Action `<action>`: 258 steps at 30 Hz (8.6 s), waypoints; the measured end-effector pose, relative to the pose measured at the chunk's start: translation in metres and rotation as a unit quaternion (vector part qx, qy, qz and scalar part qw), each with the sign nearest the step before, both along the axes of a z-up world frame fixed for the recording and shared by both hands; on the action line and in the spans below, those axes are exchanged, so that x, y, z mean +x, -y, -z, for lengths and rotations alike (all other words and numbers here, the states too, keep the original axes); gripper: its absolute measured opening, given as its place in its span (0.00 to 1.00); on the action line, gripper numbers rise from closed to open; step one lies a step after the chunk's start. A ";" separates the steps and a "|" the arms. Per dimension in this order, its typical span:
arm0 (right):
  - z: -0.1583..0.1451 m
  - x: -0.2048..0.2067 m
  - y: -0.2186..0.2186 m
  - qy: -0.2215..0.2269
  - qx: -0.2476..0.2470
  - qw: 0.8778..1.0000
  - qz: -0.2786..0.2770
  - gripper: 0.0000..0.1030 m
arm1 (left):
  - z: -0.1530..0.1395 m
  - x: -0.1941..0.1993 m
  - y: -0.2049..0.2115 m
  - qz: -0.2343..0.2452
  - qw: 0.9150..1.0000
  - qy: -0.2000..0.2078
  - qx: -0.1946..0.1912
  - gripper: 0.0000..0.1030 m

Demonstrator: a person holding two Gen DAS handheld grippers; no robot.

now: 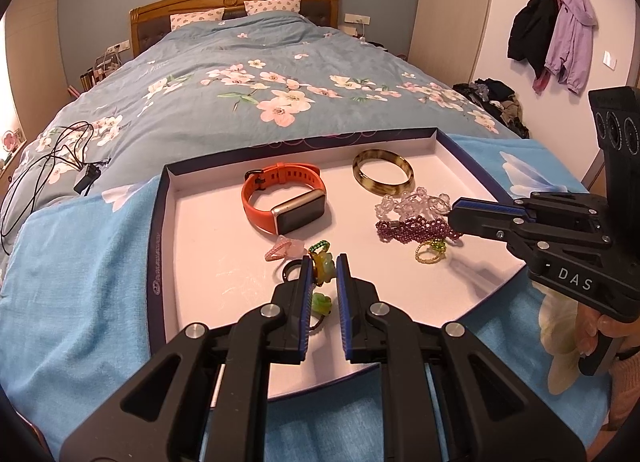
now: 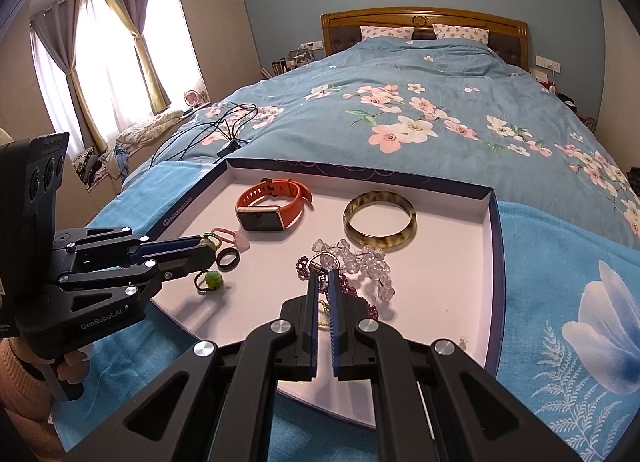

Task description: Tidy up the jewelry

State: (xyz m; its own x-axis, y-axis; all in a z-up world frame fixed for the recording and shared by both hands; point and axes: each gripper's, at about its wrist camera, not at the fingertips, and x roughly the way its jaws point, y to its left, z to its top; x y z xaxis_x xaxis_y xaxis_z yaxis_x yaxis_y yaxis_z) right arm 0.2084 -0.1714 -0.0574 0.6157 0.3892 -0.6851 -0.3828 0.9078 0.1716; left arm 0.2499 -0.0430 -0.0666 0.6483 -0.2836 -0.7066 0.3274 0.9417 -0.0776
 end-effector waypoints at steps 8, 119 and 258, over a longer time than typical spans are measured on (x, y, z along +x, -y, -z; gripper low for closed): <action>0.004 0.003 -0.001 -0.006 -0.004 1.000 0.002 0.03 | 0.007 0.005 0.000 -0.004 1.000 -0.009 0.003 0.12; -0.051 -0.196 0.001 0.300 -0.015 0.942 0.153 0.93 | -0.071 -0.243 -0.034 -0.142 0.948 0.281 -0.052 0.94; -0.058 -0.204 0.004 0.305 -0.014 0.936 0.173 0.93 | -0.069 -0.251 -0.026 -0.139 0.945 0.291 -0.054 0.94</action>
State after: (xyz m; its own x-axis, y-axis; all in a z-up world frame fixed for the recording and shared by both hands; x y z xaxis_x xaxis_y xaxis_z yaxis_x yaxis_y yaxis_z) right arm 0.0040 -0.1749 0.0006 0.9819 0.0818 -0.1708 -0.0845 0.9964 -0.0085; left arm -0.0012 -0.0174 0.0029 0.9784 -0.0965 -0.1830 0.0865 0.9943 -0.0615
